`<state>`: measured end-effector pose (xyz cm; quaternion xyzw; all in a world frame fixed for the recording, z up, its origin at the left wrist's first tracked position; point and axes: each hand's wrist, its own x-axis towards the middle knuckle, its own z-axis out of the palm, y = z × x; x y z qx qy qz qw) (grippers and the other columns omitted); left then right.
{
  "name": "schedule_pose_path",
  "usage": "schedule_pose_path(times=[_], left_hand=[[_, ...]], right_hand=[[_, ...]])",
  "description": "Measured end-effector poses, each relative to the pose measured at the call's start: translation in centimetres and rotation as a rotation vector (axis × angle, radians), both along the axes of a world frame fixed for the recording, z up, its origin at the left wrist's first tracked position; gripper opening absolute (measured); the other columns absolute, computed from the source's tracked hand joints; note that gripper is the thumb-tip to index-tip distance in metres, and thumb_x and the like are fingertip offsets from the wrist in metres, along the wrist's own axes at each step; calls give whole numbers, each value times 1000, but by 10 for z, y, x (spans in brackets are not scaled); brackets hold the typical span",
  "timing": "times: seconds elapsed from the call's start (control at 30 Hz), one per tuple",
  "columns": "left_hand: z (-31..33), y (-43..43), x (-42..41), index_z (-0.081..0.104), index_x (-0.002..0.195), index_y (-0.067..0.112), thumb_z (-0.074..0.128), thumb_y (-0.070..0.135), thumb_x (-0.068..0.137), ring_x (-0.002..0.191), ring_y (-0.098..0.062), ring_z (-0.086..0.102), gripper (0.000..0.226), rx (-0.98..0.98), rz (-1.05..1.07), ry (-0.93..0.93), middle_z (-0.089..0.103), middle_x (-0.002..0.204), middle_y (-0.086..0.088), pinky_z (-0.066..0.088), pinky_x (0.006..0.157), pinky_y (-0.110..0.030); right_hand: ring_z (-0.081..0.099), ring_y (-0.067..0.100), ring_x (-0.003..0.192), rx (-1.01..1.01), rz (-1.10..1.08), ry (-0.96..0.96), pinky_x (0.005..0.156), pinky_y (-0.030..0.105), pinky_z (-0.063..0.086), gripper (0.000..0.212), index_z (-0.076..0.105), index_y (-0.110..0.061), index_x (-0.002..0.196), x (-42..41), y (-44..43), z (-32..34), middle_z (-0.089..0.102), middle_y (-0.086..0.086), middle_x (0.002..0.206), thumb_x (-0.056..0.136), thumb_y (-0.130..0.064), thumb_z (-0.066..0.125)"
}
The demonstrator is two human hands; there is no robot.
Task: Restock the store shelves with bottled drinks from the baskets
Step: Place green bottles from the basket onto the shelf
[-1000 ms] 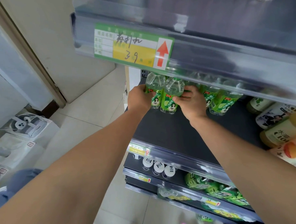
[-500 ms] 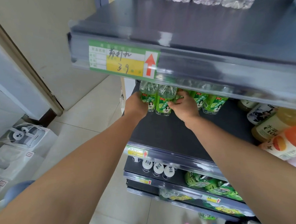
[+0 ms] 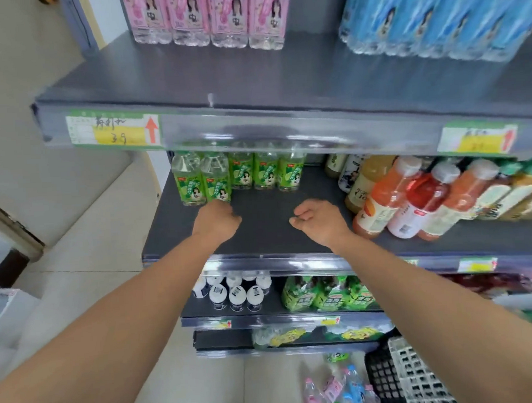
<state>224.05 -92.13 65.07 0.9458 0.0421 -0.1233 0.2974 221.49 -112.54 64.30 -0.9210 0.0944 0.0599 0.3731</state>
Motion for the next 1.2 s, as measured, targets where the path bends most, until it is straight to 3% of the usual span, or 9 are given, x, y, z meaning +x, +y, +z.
schedule_pose_path(times=[0.17, 0.27, 0.53, 0.67, 0.8, 0.9, 1.0, 1.1, 1.2], left_hand=[[2, -64, -61, 68, 102, 0, 57, 21, 92, 105, -31, 60, 26, -13, -156, -78, 66, 109, -14, 49, 92, -40], [2, -110, -103, 70, 94, 4, 57, 24, 92, 97, -30, 62, 24, 3, -246, -93, 70, 105, -12, 52, 87, -40], [-10, -235, -193, 70, 104, 12, 54, 24, 91, 92, -26, 65, 24, 96, -572, -102, 70, 105, -8, 55, 80, -35], [-17, -290, -216, 64, 83, 8, 53, 22, 89, 80, -25, 61, 19, 90, -719, -74, 65, 86, -7, 52, 72, -33], [-20, -339, -244, 46, 61, 11, 55, 20, 90, 63, -25, 48, 31, 66, -849, -75, 46, 64, -8, 36, 58, -31], [-23, -374, -263, 66, 79, 8, 55, 22, 91, 76, -26, 62, 22, 53, -928, -81, 66, 81, -8, 50, 67, -34], [-32, -409, -286, 62, 72, 10, 53, 24, 92, 73, -26, 61, 26, 63, -1013, -77, 64, 76, -9, 48, 62, -32], [-43, -445, -313, 69, 94, 9, 55, 24, 93, 89, -26, 64, 21, 52, -1054, -55, 69, 95, -8, 52, 78, -34], [-57, -480, -339, 65, 87, 7, 53, 21, 93, 82, -27, 63, 20, 74, -1096, -13, 66, 84, -11, 46, 67, -31]], right_hand=[[61, 18, 96, -70, -46, -6, 95, 33, 47, 9, 65, -19, 90, -82, -71, 9, 58, -9, 73, 84, -24, 70], [62, 22, 102, -119, -87, 47, 94, 36, 48, 18, 68, -16, 98, -136, -115, 15, 68, 3, 97, 84, -28, 70], [62, 22, 101, -195, -240, 147, 89, 30, 48, 23, 70, -10, 101, -262, -217, 24, 69, 5, 104, 87, -28, 67], [65, 22, 99, -216, -328, 210, 89, 33, 52, 21, 71, -9, 99, -304, -260, 19, 72, 5, 103, 86, -26, 65], [65, 22, 100, -184, -425, 222, 90, 34, 52, 23, 70, -9, 99, -344, -298, 15, 72, 6, 104, 87, -27, 68], [65, 23, 99, -191, -503, 243, 87, 31, 50, 24, 70, -6, 99, -372, -325, 9, 72, 8, 104, 87, -27, 67], [66, 24, 97, -195, -557, 288, 86, 31, 52, 19, 71, -7, 96, -399, -354, -3, 72, 8, 102, 86, -24, 67], [65, 22, 99, -192, -587, 345, 89, 32, 52, 22, 71, -12, 100, -425, -388, -19, 70, 3, 103, 86, -28, 66], [63, 20, 105, -188, -580, 404, 92, 32, 50, 23, 70, -13, 106, -449, -425, -36, 69, 2, 111, 87, -25, 65]])
